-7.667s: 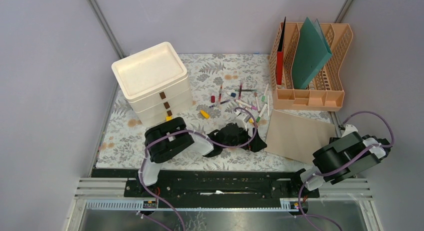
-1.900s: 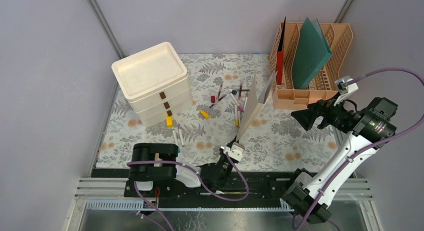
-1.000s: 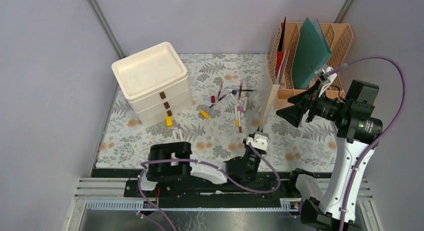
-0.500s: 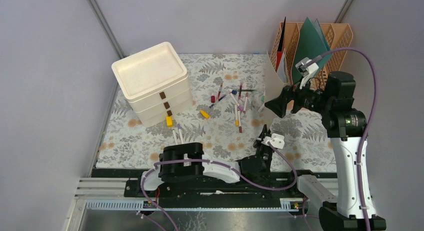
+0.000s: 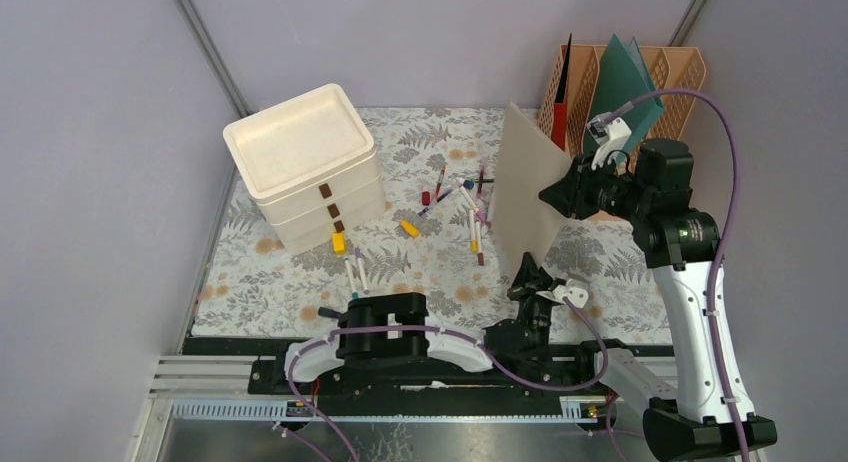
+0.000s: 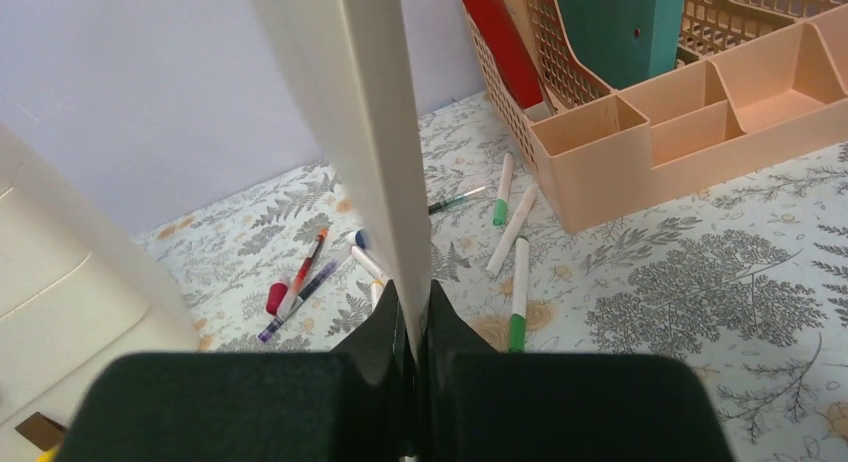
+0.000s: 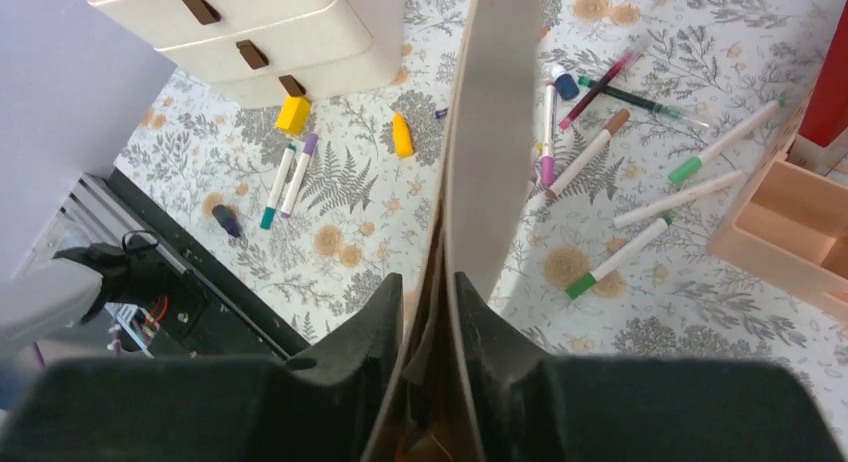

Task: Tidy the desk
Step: Pick up the folder from the corner of the board, then place the folder in the storage box.

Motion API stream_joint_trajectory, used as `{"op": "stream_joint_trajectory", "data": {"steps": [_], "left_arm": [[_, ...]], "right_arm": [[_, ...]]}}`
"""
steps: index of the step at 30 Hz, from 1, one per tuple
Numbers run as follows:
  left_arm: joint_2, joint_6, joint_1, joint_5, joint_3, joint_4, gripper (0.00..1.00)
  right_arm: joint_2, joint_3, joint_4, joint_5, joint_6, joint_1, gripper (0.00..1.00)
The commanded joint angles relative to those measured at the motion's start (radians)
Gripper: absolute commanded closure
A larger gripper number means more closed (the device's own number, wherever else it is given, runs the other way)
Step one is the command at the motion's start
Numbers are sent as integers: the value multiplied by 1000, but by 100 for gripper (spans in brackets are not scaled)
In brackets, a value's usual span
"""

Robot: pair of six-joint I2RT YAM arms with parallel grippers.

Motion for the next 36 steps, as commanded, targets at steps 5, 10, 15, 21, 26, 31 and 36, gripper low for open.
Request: {"op": "stream_joint_trajectory", "data": {"steps": [5,10,15,21,26,31,36], "left_arm": [[-74,-23,-43,43,-47,132,53],[-190,-93,-85,29,-206,118,23],[-371,-314,-113,18,-447,-38,6],[-731,-988,-56,357,-622,-762,4],[-939,-1117,49,693,-831,-744,1],[-1067,-1185,122,768,-976,-744,1],[-1121,-1211,145,768,-1060,-719,1]], "right_arm": [[-54,41,88,15,-43,9,100],[-46,109,56,29,-79,-5,100],[-16,251,27,79,-127,-9,100],[76,480,-44,190,-201,-9,100],[191,713,-86,313,-273,-10,100],[321,925,-64,368,-313,-111,100],[430,1100,16,394,-312,-277,100]]}}
